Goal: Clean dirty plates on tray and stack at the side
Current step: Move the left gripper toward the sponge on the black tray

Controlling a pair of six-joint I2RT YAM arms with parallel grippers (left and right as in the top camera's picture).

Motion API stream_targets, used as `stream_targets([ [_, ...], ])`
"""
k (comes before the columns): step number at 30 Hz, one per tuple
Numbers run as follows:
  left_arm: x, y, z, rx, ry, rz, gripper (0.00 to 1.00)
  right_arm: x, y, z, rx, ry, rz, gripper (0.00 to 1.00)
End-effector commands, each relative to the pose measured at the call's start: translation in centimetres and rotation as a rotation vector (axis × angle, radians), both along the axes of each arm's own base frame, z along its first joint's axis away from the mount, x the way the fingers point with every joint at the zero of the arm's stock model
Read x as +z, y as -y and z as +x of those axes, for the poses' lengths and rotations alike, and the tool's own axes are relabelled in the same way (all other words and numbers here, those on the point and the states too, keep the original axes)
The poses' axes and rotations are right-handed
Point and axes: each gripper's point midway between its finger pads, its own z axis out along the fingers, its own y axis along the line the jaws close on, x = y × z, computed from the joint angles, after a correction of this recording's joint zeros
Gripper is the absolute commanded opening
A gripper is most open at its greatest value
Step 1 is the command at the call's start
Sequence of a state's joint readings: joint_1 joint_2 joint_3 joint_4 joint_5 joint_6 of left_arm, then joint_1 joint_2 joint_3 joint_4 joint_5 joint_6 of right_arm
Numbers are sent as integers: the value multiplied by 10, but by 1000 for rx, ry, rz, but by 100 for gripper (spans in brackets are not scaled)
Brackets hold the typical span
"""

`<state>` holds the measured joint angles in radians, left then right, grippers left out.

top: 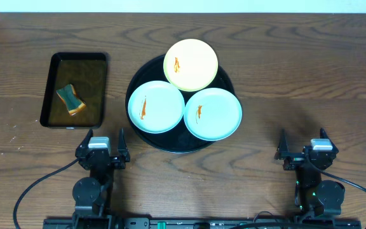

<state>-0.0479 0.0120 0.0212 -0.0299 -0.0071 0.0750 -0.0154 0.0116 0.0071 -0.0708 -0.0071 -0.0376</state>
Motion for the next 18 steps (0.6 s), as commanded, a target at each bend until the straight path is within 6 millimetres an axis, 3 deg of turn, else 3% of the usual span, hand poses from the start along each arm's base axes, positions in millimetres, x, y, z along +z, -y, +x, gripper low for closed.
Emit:
stream_targets([
  [1,-18,-6,-1,36,-56,-4,79,-1,3,0,-13,-2,-9,99],
  [15,-15,-4,-1,28,-45,-12,79,-1,3,0,-13,-2,-9,99],
  [18,13,30,0,-163,58,-166,80,-1,3,0,-13,-2,-9,99],
])
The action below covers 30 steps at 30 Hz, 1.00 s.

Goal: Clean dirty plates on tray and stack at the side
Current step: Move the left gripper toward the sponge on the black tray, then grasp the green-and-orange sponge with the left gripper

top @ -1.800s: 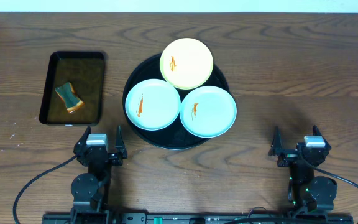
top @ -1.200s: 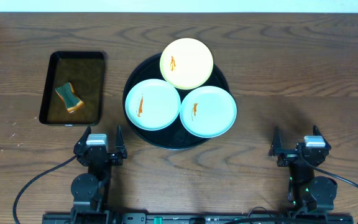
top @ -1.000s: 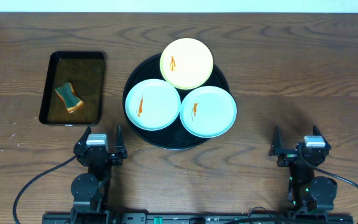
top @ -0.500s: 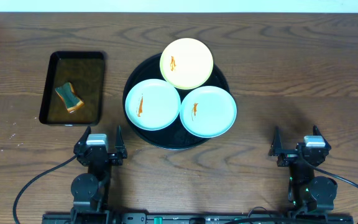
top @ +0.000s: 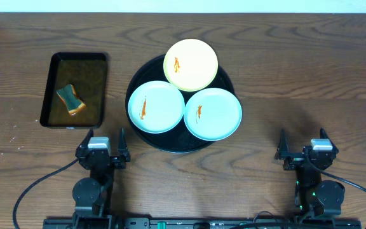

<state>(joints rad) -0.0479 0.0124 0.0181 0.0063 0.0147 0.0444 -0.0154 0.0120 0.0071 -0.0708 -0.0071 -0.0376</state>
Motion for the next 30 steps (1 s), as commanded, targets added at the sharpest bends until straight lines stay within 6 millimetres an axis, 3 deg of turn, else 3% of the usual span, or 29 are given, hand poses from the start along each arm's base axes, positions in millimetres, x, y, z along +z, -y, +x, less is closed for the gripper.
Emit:
stream_targets([
  [1,13,51,-7,-289,34,-223,79,-1,3,0,-13,-2,-9,99],
  [3,24,79,-19,-468,36,-306,79,-1,3,0,-13,-2,-9,99],
  [7,56,95,-32,-601,158,-286,79,-1,3,0,-13,-2,-9,99],
  [12,103,91,-44,-606,379,-225,80,-1,3,0,-13,-2,-9,99],
  [16,114,56,-28,-375,404,-227,80,-1,3,0,-13,-2,-9,99],
  [20,118,32,-13,-204,282,-185,80,-1,3,0,-13,-2,-9,99],
  [25,112,3,16,-1,-69,-84,80,-1,3,0,-13,-2,-9,99],
  [30,100,6,43,-15,-477,-4,80,-1,3,0,-13,-2,-9,99],
])
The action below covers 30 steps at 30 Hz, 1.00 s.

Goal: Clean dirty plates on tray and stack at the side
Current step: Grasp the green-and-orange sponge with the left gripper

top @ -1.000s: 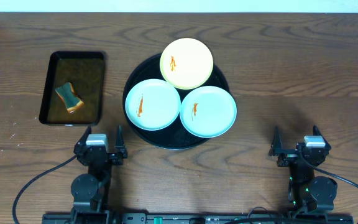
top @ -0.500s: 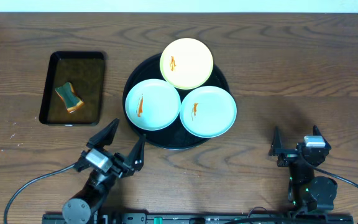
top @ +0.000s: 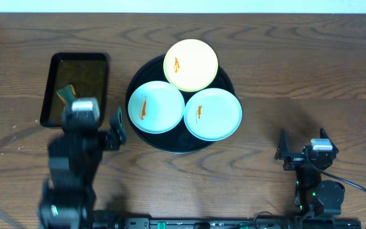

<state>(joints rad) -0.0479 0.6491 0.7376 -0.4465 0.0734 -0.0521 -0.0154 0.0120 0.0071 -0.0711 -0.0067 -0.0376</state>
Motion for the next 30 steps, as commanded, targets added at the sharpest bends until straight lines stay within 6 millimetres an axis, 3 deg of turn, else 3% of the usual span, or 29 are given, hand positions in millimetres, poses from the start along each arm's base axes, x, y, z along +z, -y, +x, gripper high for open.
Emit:
stream_targets([
  [1,8,1,22,-36,-172,75,80,-1,3,0,-13,-2,-9,99],
  [5,-10,13,39,-93,-334,45,80,-1,3,0,-13,-2,-9,99],
  [9,-14,16,55,-94,-371,20,80,-1,3,0,-13,-2,-9,99],
  [11,-13,-8,65,53,-410,-17,80,-1,3,0,-13,-2,-9,99],
  [15,-16,-42,74,186,-527,-70,80,-1,3,0,-13,-2,-9,99],
  [22,-39,-113,98,379,-697,-156,80,-1,3,0,-13,-2,-9,99],
  [24,-49,-123,110,401,-685,-218,80,-1,3,0,-13,-2,-9,99],
  [30,-77,-148,120,453,-714,-237,80,-1,3,0,-13,-2,-9,99],
])
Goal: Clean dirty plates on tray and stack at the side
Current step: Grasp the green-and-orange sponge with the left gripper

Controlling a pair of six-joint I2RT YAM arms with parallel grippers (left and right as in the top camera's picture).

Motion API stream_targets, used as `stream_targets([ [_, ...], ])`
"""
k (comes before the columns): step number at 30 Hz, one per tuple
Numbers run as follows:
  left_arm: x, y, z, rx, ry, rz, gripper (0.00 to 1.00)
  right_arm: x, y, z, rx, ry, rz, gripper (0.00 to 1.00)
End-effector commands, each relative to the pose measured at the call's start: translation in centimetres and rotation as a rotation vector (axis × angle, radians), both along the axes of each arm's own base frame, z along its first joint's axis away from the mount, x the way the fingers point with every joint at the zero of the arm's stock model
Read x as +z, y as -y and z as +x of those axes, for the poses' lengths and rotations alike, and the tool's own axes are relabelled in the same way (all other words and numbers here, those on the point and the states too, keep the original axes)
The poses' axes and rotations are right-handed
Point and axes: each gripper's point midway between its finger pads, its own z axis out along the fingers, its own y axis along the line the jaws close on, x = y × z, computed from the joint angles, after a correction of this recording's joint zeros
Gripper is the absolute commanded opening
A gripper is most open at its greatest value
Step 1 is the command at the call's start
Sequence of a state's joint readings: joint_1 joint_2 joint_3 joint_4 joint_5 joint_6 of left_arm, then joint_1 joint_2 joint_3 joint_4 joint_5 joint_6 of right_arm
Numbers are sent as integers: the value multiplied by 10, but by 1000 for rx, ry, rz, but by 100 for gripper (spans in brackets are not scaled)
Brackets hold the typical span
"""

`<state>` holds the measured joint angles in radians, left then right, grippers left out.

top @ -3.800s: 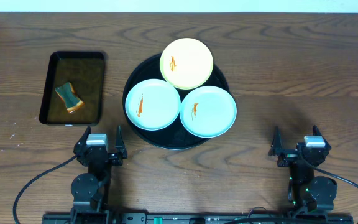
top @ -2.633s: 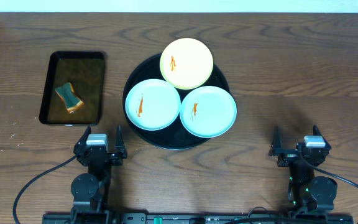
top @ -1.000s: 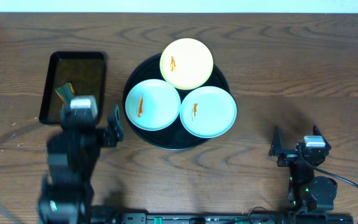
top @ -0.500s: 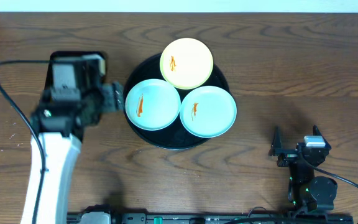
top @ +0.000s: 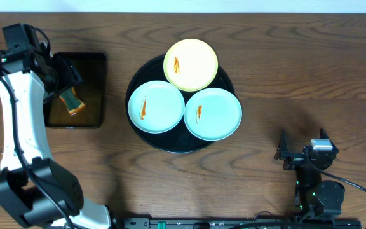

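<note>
Three dirty plates lie on a round black tray (top: 168,142): a yellow plate (top: 190,63) at the back, a light-blue plate (top: 155,106) at the left and a second light-blue plate (top: 213,114) at the right. Each carries an orange-brown smear. A green-and-yellow sponge (top: 71,102) rests in a rectangular black tray (top: 101,89) at the left. My left gripper (top: 67,77) hangs over that tray just behind the sponge, its fingers apart and nothing between them. My right gripper (top: 302,146) is parked open near the front right edge.
The left arm's white link (top: 19,127) runs along the table's left side from the front edge to the rectangular tray. Bare wood lies to the right of the round tray and behind it.
My left arm has reached back and left, from in front of the rectangular tray to above it near the sponge. Plates, sponge and right arm have not moved.
Both arms were parked at the front edge at the first two moments, with the three smeared plates on the round tray. Then the left arm was raised in front of the rectangular tray. Now its gripper is over the sponge.
</note>
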<state>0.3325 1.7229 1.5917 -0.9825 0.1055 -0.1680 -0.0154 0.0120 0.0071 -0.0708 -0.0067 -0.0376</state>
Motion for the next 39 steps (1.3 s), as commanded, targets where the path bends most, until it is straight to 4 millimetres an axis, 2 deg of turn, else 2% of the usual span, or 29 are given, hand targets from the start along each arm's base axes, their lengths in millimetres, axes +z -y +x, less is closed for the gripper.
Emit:
stream_targets([
  [1,-6,-14,13,42,33,-3,80,-1,3,0,-13,-2,-9,99],
  [5,-30,-28,28,130,34,-34,80,-1,3,0,-13,-2,-9,99],
  [10,-63,-32,39,140,-3,-48,77,-1,3,0,-13,-2,-9,99],
  [12,-86,-34,44,141,-34,-58,77,-1,3,0,-13,-2,-9,99],
  [17,-120,-34,43,142,-100,-78,76,-1,3,0,-13,-2,-9,99],
  [22,-136,-45,39,162,-146,-26,75,-1,3,0,-13,-2,-9,99],
  [26,-148,-45,33,147,-182,-19,75,-1,3,0,-13,-2,-9,99],
  [30,-151,-44,31,146,-191,-21,64,-1,3,0,-13,-2,-9,99],
  [39,-174,-44,23,114,-253,-12,64,-1,3,0,-13,-3,-9,99],
])
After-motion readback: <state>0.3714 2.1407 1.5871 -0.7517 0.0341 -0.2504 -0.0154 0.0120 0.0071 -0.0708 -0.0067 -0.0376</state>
